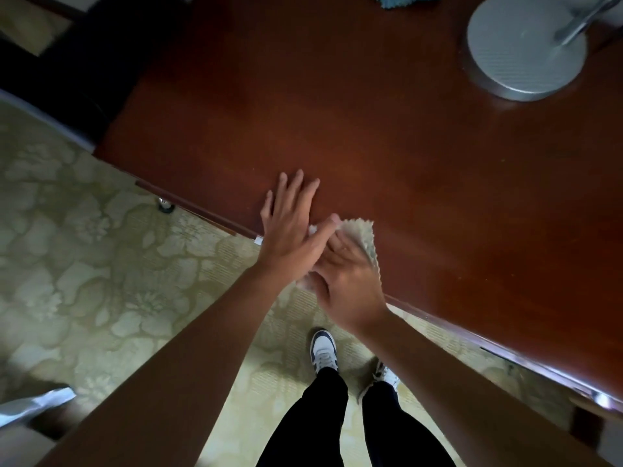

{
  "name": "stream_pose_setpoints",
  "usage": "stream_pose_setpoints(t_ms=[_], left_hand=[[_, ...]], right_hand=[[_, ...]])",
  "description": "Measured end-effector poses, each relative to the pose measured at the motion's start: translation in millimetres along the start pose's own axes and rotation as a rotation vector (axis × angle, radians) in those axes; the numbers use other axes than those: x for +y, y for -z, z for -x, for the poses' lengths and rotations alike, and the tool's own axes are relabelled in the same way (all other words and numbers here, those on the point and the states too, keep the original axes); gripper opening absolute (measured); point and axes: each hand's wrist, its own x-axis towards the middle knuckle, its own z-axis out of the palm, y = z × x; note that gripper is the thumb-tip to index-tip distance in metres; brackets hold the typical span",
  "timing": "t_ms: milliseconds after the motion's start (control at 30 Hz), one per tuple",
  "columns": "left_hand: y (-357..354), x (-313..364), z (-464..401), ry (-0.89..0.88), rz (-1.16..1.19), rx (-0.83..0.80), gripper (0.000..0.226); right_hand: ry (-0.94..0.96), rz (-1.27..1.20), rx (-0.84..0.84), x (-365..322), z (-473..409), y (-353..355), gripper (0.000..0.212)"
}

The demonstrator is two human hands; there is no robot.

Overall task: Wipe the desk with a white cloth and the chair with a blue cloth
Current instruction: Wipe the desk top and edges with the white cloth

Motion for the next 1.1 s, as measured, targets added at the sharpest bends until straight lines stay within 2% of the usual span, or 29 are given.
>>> stream_pose_setpoints(t_ms=[133,200,300,367,500,667,933,1033,1100], left_hand=[[6,-3,-4,0.053,0.151,0.044,0.066],[13,-13,-3,0.064,0.057,0.187,0.056],[31,-43,6,0.186,-0.075,0.381,0.05],[41,-62,16,0.243,-0.122,0.359,0.054],[50,-80,20,0.173,-0.121,0.253,0.051],[58,-87,19,0.188,-0.015,0.246,0.051],[68,-73,15,0.213,-0.018,0.313,0.052],[72,-76,14,0.282,-0.085,0.331,0.053],[75,-84,18,0.374,-0.015,0.326,0.054]], right_hand=[[-0.045,-0.07,-0.035,13,-19,5,0.031],[-0.117,-0.024,-0.024,21,-50,7,0.036],[-0.145,0.035,-0.024,26,-108,-1,0.036],[-0.109,0.071,-0.028,23,-146,-10,0.037],[0.003,0.109,-0.092,-3,-193,-36,0.038],[0.115,0.109,-0.145,-27,-166,-46,0.037],[0.116,0.006,-0.113,-16,-96,-28,0.035],[0.056,0.007,-0.082,-9,-120,-25,0.035],[0.0,0.018,-0.084,-8,-160,-29,0.036]])
